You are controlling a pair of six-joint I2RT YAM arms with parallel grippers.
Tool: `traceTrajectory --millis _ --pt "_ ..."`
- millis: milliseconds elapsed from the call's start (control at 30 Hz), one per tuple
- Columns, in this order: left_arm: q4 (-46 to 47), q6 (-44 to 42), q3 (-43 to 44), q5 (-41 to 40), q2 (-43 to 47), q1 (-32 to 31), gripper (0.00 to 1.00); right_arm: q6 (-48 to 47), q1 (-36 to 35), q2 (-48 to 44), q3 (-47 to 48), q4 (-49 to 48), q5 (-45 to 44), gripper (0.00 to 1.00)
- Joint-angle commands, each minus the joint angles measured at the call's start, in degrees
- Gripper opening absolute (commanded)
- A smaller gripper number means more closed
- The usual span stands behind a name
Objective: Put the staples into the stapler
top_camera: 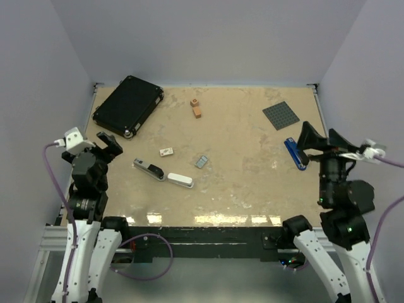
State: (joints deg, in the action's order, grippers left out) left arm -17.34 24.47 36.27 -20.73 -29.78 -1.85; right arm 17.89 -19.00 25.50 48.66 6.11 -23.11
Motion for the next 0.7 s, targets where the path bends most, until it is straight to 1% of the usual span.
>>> traceTrajectory --millis 0,33,67,100,233,267,367,533,667 --pt "-3.48 -2.31 7.32 -8.43 6.56 -0.35 1.0 -7.94 -0.07 -5.97 1.34 5.31 -8.17 0.98" --pt "-3.75 -2.15 7.41 -11.06 7.79 -0.61 1.0 -9.87 -0.15 -8.07 1.26 5.32 -8.87 0.98" --pt "-3.75 -2.14 6.89 -11.95 9.98 -0.7 1.0 -12.76 -0.16 -9.31 -0.05 4.71 -9.75 0.98" --pt "-3.32 -2.32 6.27 -12.75 10.96 -0.96 1.0 -13.49 -0.24 -10.46 -1.1 3.48 -12.19 0.98" --pt "-1.03 -3.64 1.88 -15.3 14.66 -1.14 1.0 -14.55 -0.33 -17.04 -7.08 -0.21 -12.48 0.98" --pt "-1.11 -3.2 1.61 -15.3 14.84 -1.14 1.0 -14.72 -0.33 -17.84 -9.44 -1.0 -11.96 0.98" --pt "-0.5 -2.85 0.21 -14.52 15.1 -1.14 1.0 -15.08 -0.33 -20.56 -12.7 -3.38 -11.25 0.98" --pt "1.52 -3.81 -1.55 -10.31 14.84 -1.05 0.99 -14.64 -0.33 -19.96 -13.68 -4.61 -9.41 0.98" --pt "2.31 -4.34 -1.64 -9.33 14.75 -1.05 0.98 -14.37 -0.33 -19.61 -14.04 -4.97 -8.88 0.99"
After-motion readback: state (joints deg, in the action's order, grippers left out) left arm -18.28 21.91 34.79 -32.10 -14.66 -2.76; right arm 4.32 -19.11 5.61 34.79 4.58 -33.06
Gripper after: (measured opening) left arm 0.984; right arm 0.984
